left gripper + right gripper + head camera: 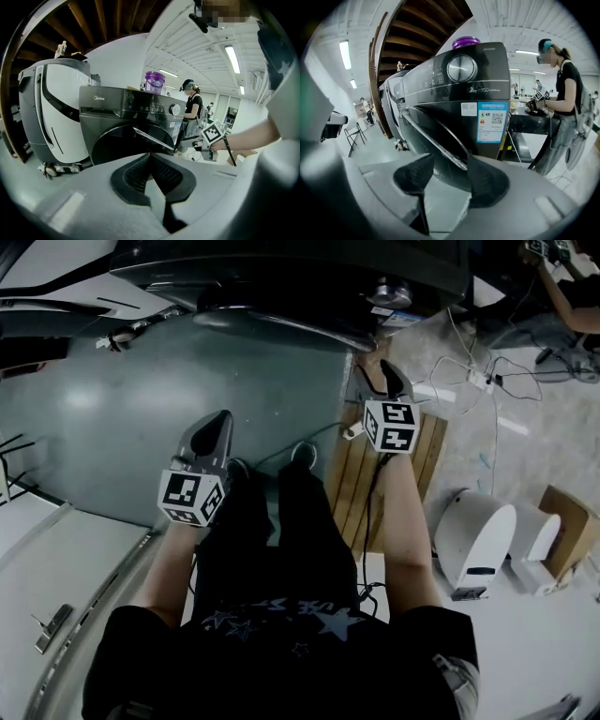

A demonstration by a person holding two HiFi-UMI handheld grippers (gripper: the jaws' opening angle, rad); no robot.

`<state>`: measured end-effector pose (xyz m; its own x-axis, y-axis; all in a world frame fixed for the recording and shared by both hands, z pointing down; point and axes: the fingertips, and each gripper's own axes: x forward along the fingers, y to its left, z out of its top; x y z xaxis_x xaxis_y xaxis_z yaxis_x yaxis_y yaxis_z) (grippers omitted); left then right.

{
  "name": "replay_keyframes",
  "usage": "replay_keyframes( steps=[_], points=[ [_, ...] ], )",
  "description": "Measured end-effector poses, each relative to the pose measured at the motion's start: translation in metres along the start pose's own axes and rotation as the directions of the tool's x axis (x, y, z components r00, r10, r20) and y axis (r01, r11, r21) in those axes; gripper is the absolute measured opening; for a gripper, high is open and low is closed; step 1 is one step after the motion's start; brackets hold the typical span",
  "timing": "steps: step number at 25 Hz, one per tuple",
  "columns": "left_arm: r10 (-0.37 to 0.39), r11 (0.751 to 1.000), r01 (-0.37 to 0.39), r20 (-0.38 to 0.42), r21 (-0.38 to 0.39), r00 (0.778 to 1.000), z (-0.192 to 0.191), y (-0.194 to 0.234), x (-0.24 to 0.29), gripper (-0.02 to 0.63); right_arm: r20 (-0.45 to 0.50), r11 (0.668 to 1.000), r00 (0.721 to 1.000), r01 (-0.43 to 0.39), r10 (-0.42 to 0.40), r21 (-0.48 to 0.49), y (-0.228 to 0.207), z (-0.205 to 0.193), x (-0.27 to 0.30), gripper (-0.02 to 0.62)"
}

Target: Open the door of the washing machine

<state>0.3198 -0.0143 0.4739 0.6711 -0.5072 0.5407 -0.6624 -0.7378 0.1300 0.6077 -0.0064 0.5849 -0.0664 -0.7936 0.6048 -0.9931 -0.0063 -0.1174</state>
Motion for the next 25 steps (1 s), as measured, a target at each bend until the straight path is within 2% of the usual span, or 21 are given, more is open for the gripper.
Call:
replay_keyframes(
  steps=[8,14,22,23,25],
  points=[
    [-0.013,0.996,0.010,-0.028,-0.094,1.000,-0.033,-0.008,0.007,0.011,-0.001,0.993,1.000,0.006,-0.006,-0.120,-0.003,0.012,0.048,0.225],
    [0.029,0.989,-0.032,-0.025,-0.147,0.999,-0.041,0.006,0.005,0.011,0.007,0.985,0.999,0.037,-0.037,-0.167,-0.004,0.021,0.064,0.225],
    [0.047,0.989,-0.051,-0.025,-0.141,0.999,-0.041,0.011,0.005,0.011,-0.041,0.978,0.999,-0.009,0.001,-0.208,-0.007,0.022,0.076,0.221],
    [0.043,0.988,-0.047,-0.029,-0.145,0.999,-0.043,0.010,0.006,0.011,-0.048,0.976,0.999,-0.010,0.000,-0.219,-0.008,0.021,0.077,0.197],
    [0.032,0.988,-0.037,-0.036,-0.148,0.999,-0.046,0.006,0.008,0.011,-0.054,0.973,0.999,-0.016,0.003,-0.229,-0.008,0.020,0.076,0.189]
  ],
)
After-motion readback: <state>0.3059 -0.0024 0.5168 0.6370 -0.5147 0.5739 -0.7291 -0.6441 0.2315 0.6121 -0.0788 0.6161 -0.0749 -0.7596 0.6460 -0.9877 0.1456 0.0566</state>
